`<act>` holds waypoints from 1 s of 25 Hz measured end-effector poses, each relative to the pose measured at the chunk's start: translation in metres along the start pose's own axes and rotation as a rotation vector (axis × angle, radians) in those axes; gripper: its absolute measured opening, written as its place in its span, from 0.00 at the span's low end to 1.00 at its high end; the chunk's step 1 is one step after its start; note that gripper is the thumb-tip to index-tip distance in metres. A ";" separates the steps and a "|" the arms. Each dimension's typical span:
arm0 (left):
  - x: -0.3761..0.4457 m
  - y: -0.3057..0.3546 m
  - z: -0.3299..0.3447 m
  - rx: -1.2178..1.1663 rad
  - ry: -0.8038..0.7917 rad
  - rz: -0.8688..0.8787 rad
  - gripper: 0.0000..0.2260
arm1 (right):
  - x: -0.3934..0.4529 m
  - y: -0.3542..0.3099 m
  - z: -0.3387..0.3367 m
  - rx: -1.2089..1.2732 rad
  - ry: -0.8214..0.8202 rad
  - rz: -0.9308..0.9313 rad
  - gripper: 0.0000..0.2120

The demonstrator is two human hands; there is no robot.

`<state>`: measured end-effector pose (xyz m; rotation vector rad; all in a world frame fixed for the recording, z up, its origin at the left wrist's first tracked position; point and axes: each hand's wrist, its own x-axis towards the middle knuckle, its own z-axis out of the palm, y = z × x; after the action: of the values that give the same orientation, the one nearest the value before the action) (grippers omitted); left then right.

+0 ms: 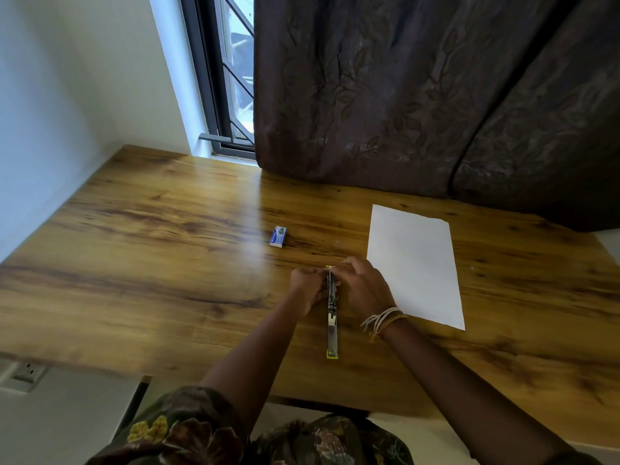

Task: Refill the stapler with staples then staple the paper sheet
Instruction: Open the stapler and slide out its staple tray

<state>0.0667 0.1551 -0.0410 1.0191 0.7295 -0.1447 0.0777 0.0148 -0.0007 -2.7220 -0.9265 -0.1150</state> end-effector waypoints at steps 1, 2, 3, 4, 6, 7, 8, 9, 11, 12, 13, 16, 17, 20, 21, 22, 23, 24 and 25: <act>0.001 0.000 0.000 0.001 0.004 -0.001 0.06 | -0.001 0.001 0.002 -0.021 0.013 -0.007 0.21; 0.002 0.000 0.000 0.006 0.010 -0.003 0.06 | -0.003 0.001 0.005 -0.034 0.022 -0.010 0.21; 0.003 0.000 0.000 0.012 0.018 -0.005 0.06 | -0.005 0.001 0.008 -0.050 0.029 -0.014 0.21; 0.003 0.001 0.000 0.019 0.028 -0.006 0.05 | -0.006 0.001 0.010 -0.069 0.033 -0.017 0.22; 0.004 0.000 0.000 0.041 0.043 -0.004 0.06 | -0.009 0.000 0.013 -0.074 0.024 -0.005 0.23; 0.005 0.000 0.000 0.052 0.049 -0.001 0.06 | -0.008 -0.002 0.013 -0.056 0.010 0.020 0.24; 0.006 0.000 0.000 0.060 0.054 0.003 0.06 | -0.008 -0.005 0.014 -0.031 -0.006 0.052 0.25; 0.007 -0.001 0.000 0.067 0.056 0.006 0.06 | -0.009 -0.008 0.016 -0.004 -0.018 0.082 0.27; 0.008 -0.003 -0.001 0.074 0.058 0.009 0.06 | -0.013 -0.015 0.019 0.067 -0.028 0.121 0.30; 0.007 -0.003 -0.001 0.073 0.056 0.010 0.06 | -0.014 -0.018 0.021 0.105 -0.031 0.132 0.31; 0.007 -0.003 -0.001 0.073 0.054 0.009 0.06 | -0.016 -0.020 0.022 0.136 -0.029 0.141 0.31; 0.008 -0.003 -0.001 0.083 0.060 0.007 0.05 | -0.019 -0.022 0.021 0.153 -0.016 0.144 0.31; 0.007 -0.003 -0.001 0.088 0.058 0.006 0.05 | -0.021 -0.021 0.020 0.142 -0.011 0.134 0.30; 0.007 -0.002 -0.001 0.095 0.059 0.003 0.05 | -0.027 -0.021 0.018 0.135 0.001 0.112 0.29; 0.006 -0.002 -0.001 0.097 0.058 0.005 0.06 | -0.028 -0.021 0.018 0.148 0.007 0.111 0.29; 0.005 -0.001 -0.001 0.097 0.053 0.005 0.06 | -0.028 -0.021 0.018 0.168 0.019 0.122 0.29; 0.005 -0.001 -0.001 0.091 0.045 0.002 0.06 | -0.026 -0.021 0.016 0.193 0.037 0.149 0.29; 0.005 0.000 -0.002 0.078 0.032 -0.004 0.06 | -0.023 -0.020 0.014 0.213 0.060 0.183 0.28; 0.004 0.000 -0.002 0.062 0.020 -0.009 0.06 | -0.020 -0.019 0.011 0.209 0.076 0.205 0.27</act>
<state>0.0688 0.1572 -0.0445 1.0779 0.7512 -0.1662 0.0504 0.0203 -0.0107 -2.5791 -0.5976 -0.0768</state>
